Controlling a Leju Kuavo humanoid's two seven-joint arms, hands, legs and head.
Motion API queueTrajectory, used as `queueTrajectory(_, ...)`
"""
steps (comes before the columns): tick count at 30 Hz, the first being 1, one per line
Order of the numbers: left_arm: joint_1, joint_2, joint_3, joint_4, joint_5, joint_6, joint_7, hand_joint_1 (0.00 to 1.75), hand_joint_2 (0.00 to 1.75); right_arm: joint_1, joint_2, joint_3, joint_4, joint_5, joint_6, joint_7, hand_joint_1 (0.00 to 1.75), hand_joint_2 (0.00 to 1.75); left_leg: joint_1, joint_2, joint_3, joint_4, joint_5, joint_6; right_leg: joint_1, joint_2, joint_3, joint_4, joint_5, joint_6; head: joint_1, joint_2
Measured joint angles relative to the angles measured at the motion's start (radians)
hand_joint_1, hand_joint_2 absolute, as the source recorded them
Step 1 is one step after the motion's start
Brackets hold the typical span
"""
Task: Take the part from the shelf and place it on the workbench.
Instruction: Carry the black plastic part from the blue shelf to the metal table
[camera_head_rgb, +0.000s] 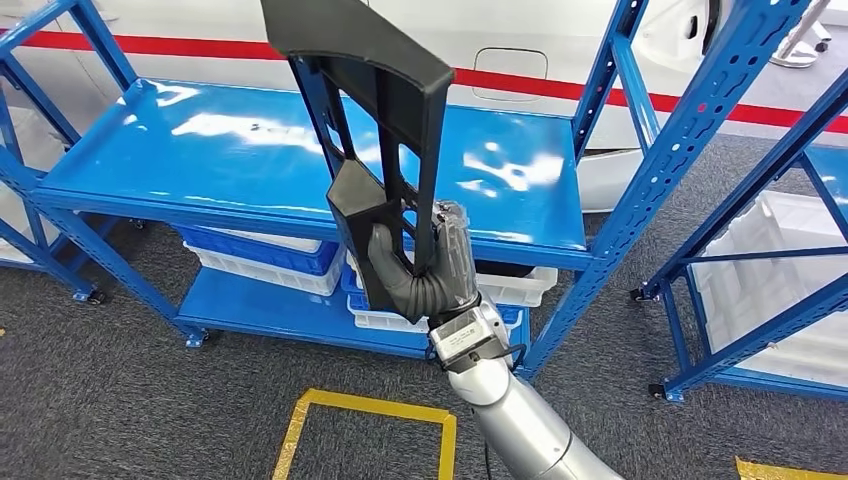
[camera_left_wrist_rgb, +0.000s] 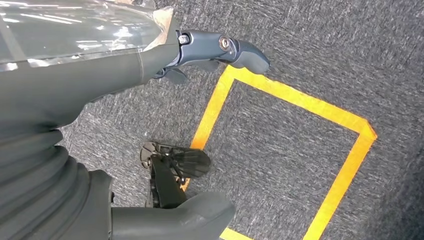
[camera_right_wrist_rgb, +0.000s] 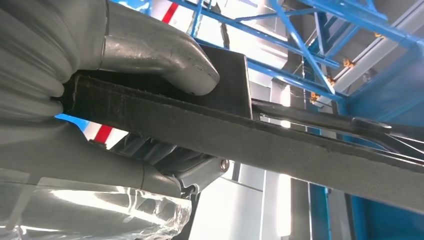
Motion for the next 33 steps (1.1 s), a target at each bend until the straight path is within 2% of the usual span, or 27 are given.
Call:
queueTrajectory(1, -0.001, 0.000, 0.000, 0.000, 0.000, 0.000, 0.000, 0.00, 1.75, 0.001, 0.000, -0.001, -0.002, 0.002, 0.000, -0.002, 1.75, 1.75, 0.001, 0.002, -0.007, -0.005, 0.009, 0.010, 0.001, 0.000, -0.021, 0.041, -0.027, -0.003, 0.000, 0.000)
queueTrajectory(3, -0.001, -0.001, 0.001, 0.000, 0.000, 0.002, 0.002, 0.00, 1.75, 0.006, -0.001, -0.003, -0.004, 0.007, 0.000, -0.005, 1.75, 1.75, -0.002, 0.004, -0.026, -0.006, 0.023, 0.020, -0.001, 0.001, -0.076, 0.174, -0.100, -0.013, 0.002, 0.000)
queueTrajectory(4, 0.000, 0.000, 0.002, 0.000, 0.000, 0.003, 0.002, 0.00, 1.75, 0.010, -0.001, -0.004, -0.004, 0.011, 0.000, -0.005, 1.75, 1.75, -0.003, 0.003, -0.035, -0.006, 0.029, 0.021, -0.002, 0.001, -0.096, 0.234, -0.126, -0.013, 0.001, 0.000)
queueTrajectory(5, 0.001, 0.000, 0.003, 0.000, 0.001, 0.005, 0.002, 0.00, 1.75, 0.014, -0.001, -0.005, -0.005, 0.014, 0.000, -0.006, 1.75, 1.75, -0.004, 0.001, -0.043, -0.005, 0.035, 0.020, -0.002, 0.001, -0.099, 0.263, -0.137, -0.009, 0.001, 0.000)
queueTrajectory(6, 0.003, 0.000, 0.004, 0.000, 0.002, 0.008, 0.002, 0.00, 1.75, 0.017, -0.001, -0.005, -0.005, 0.020, 0.000, -0.006, 1.75, 1.75, -0.005, -0.003, -0.049, -0.005, 0.040, 0.018, -0.002, 0.001, -0.082, 0.252, -0.134, -0.003, 0.001, 0.000)
queueTrajectory(7, 0.004, -0.001, 0.006, 0.000, 0.002, 0.012, 0.002, 0.00, 1.75, 0.019, -0.001, -0.005, -0.006, 0.027, 0.000, -0.006, 1.75, 1.75, -0.005, -0.008, -0.054, -0.004, 0.045, 0.015, -0.002, 0.002, -0.043, 0.197, -0.117, 0.004, 0.001, 0.000)
queueTrajectory(8, 0.004, -0.001, 0.007, 0.000, 0.002, 0.017, 0.002, 0.00, 1.75, 0.020, -0.001, -0.004, -0.008, 0.034, 0.000, -0.005, 1.75, 1.75, -0.005, -0.013, -0.058, -0.002, 0.049, 0.012, -0.003, 0.007, 0.008, 0.118, -0.095, 0.009, 0.001, 0.000)
queueTrajectory(9, 0.004, -0.002, 0.008, 0.000, 0.002, 0.021, 0.002, 0.00, 1.75, 0.020, -0.001, -0.004, -0.009, 0.040, 0.000, -0.005, 1.75, 1.75, -0.007, -0.018, -0.062, 0.000, 0.052, 0.008, -0.002, 0.015, 0.053, 0.044, -0.078, 0.009, 0.001, 0.000)
queueTrajectory(10, 0.004, -0.002, 0.009, 0.000, 0.002, 0.023, 0.002, 0.00, 1.75, 0.020, 0.000, -0.003, -0.011, 0.044, 0.000, -0.005, 1.75, 1.75, -0.009, -0.022, -0.065, 0.003, 0.055, 0.003, -0.001, 0.020, 0.082, -0.010, -0.067, 0.006, 0.001, 0.000)
queueTrajectory(11, 0.005, -0.003, 0.011, 0.000, 0.002, 0.025, 0.002, 0.00, 1.75, 0.020, 0.000, -0.003, -0.012, 0.046, 0.000, -0.005, 1.75, 1.75, -0.010, -0.025, -0.069, 0.004, 0.059, -0.002, 0.001, 0.024, 0.095, -0.036, -0.062, 0.000, 0.000, 0.000)
queueTrajectory(12, 0.006, -0.003, 0.012, 0.000, 0.002, 0.025, 0.002, 0.00, 1.75, 0.020, 0.000, -0.002, -0.012, 0.048, 0.000, -0.005, 1.75, 1.75, -0.010, -0.029, -0.072, 0.005, 0.063, -0.009, 0.004, 0.023, 0.094, -0.039, -0.060, -0.007, 0.000, 0.000)
queueTrajectory(14, 0.008, -0.001, 0.014, 0.000, 0.002, 0.026, 0.003, 0.00, 1.75, 0.020, 0.001, -0.002, -0.013, 0.049, 0.000, -0.004, 1.75, 1.75, -0.006, -0.032, -0.080, 0.008, 0.066, -0.022, -0.001, 0.012, 0.093, -0.039, -0.049, -0.021, 0.000, 0.000)
queueTrajectory(15, 0.008, -0.001, 0.015, 0.000, 0.002, 0.026, 0.003, 0.00, 1.75, 0.020, 0.003, -0.002, -0.014, 0.050, 0.000, -0.004, 1.75, 1.75, -0.004, -0.028, -0.089, 0.024, 0.054, -0.027, -0.005, 0.007, 0.092, -0.040, -0.044, -0.029, -0.001, 0.000)
queueTrajectory(17, 0.009, 0.000, 0.015, 0.000, 0.002, 0.029, -0.001, 0.00, 1.75, 0.020, 0.006, -0.002, -0.015, 0.053, 0.000, -0.004, 1.75, 1.75, -0.001, -0.015, -0.128, 0.116, -0.006, -0.037, -0.010, -0.006, 0.088, -0.042, -0.037, -0.040, -0.003, 0.000)
queueTrajectory(19, 0.010, 0.000, 0.016, 0.000, 0.003, 0.035, -0.010, 0.00, 1.75, 0.023, 0.006, 0.000, -0.016, 0.059, 0.000, -0.004, 1.75, 1.75, 0.002, -0.009, -0.184, 0.253, -0.073, -0.046, -0.006, -0.020, 0.083, -0.040, -0.035, -0.044, -0.004, 0.000)
queueTrajectory(20, 0.012, 0.000, 0.016, 0.000, 0.003, 0.038, -0.014, 0.00, 1.75, 0.026, 0.006, 0.001, -0.016, 0.063, 0.000, -0.004, 1.75, 1.75, 0.003, -0.007, -0.200, 0.295, -0.086, -0.049, -0.005, -0.027, 0.081, -0.039, -0.035, -0.045, -0.004, 0.000)
queueTrajectory(21, 0.013, 0.000, 0.017, 0.000, 0.003, 0.039, -0.019, 0.00, 1.75, 0.030, 0.006, 0.002, -0.016, 0.067, 0.000, -0.004, 1.75, 1.75, 0.004, -0.005, -0.195, 0.297, -0.080, -0.050, -0.005, -0.035, 0.080, -0.038, -0.035, -0.045, -0.004, 0.000)
queueTrajectory(22, 0.014, 0.000, 0.017, 0.000, 0.003, 0.040, -0.024, 0.00, 1.75, 0.032, 0.007, 0.002, -0.016, 0.069, 0.000, -0.004, 1.75, 1.75, 0.004, 0.001, -0.168, 0.253, -0.056, -0.050, -0.004, -0.043, 0.079, -0.037, -0.035, -0.044, -0.004, 0.000)
queueTrajectory(24, 0.015, 0.001, 0.017, 0.000, 0.002, 0.040, -0.034, 0.00, 1.75, 0.034, 0.008, 0.003, -0.019, 0.072, 0.000, -0.003, 1.75, 1.75, 0.001, 0.029, -0.083, 0.105, 0.001, -0.045, -0.001, -0.057, 0.079, -0.036, -0.036, -0.043, -0.004, 0.000)
queueTrajectory(25, 0.014, 0.002, 0.017, 0.000, 0.001, 0.040, -0.039, 0.00, 1.75, 0.034, 0.009, 0.003, -0.021, 0.073, 0.000, -0.003, 1.75, 1.75, -0.002, 0.040, -0.055, 0.049, 0.016, -0.039, 0.003, -0.063, 0.078, -0.035, -0.036, -0.041, -0.003, 0.000)
queueTrajectory(26, 0.014, 0.002, 0.017, 0.000, 0.001, 0.040, -0.042, 0.00, 1.75, 0.035, 0.010, 0.003, -0.023, 0.074, 0.000, -0.003, 1.75, 1.75, -0.005, 0.046, -0.042, 0.020, 0.021, -0.033, 0.007, -0.068, 0.076, -0.035, -0.036, -0.038, -0.003, 0.000)
queueTrajectory(28, 0.015, 0.002, 0.017, 0.000, -0.001, 0.041, -0.046, 0.00, 1.75, 0.036, 0.011, 0.004, -0.025, 0.077, 0.000, -0.003, 1.75, 1.75, -0.011, 0.034, -0.047, 0.014, 0.022, -0.019, 0.011, -0.080, 0.074, -0.036, -0.035, -0.028, -0.002, 0.000)
queueTrajectory(29, 0.016, 0.002, 0.017, 0.000, -0.001, 0.041, -0.047, 0.00, 1.75, 0.037, 0.011, 0.004, -0.026, 0.078, 0.000, -0.003, 1.75, 1.75, -0.010, 0.027, -0.048, 0.010, 0.026, -0.011, 0.011, -0.081, 0.070, -0.033, -0.038, -0.022, -0.002, 0.000)
queueTrajectory(30, 0.017, 0.001, 0.017, 0.000, -0.002, 0.041, -0.047, 0.00, 1.75, 0.037, 0.012, 0.005, -0.027, 0.078, 0.000, -0.003, 1.75, 1.75, -0.009, 0.020, -0.048, 0.006, 0.031, -0.002, 0.011, -0.071, 0.065, -0.022, -0.047, -0.019, -0.001, 0.000)
queueTrajectory(31, 0.017, -0.001, 0.017, 0.000, -0.003, 0.042, -0.048, 0.00, 1.75, 0.037, 0.013, 0.005, -0.028, 0.078, 0.000, -0.003, 1.75, 1.75, -0.007, 0.013, -0.049, 0.001, 0.036, 0.006, 0.010, -0.055, 0.050, 0.009, -0.065, -0.018, -0.001, 0.000)
queueTrajectory(33, 0.015, -0.003, 0.017, 0.000, -0.005, 0.045, -0.049, 0.00, 1.75, 0.041, 0.011, 0.005, -0.029, 0.078, 0.000, -0.003, 1.75, 1.75, -0.006, -0.002, -0.053, -0.003, 0.043, 0.016, 0.006, -0.018, -0.005, 0.131, -0.125, -0.025, 0.000, 0.000)
